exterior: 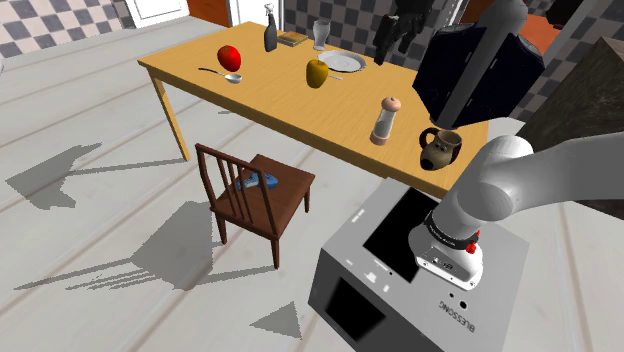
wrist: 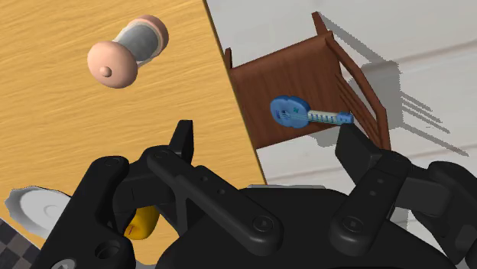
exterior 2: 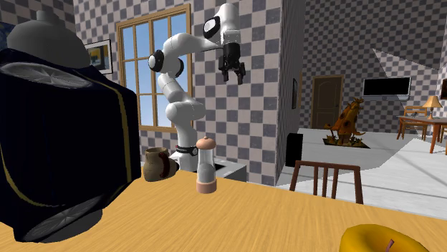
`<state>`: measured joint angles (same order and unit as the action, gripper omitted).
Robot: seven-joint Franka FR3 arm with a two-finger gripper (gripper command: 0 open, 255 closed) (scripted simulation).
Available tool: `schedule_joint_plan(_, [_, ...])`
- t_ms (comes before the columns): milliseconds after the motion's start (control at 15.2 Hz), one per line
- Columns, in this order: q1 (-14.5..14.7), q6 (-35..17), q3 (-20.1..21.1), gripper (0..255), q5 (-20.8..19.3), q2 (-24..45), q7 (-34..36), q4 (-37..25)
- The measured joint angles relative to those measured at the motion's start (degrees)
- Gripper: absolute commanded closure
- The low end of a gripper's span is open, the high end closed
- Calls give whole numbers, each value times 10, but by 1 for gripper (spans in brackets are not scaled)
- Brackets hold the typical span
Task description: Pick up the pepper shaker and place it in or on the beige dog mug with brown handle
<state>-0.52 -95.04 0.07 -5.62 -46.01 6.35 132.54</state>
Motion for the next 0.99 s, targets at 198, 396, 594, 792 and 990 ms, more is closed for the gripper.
schedule_joint_plan(198, [-4,-13,-15,0,-6,-4,-13,17])
schedule_joint_plan(396, [-12,-43,-48,0,-19,-3,-43,48])
schedule_joint_plan(594, [-21,-84,-85,0,-34,14,-75,74])
schedule_joint_plan(792, [-32,-120,-123,0,-49,28,-108,98])
schedule_joint_plan(990, [-41,-158,-164,0,-63,54,-145,111])
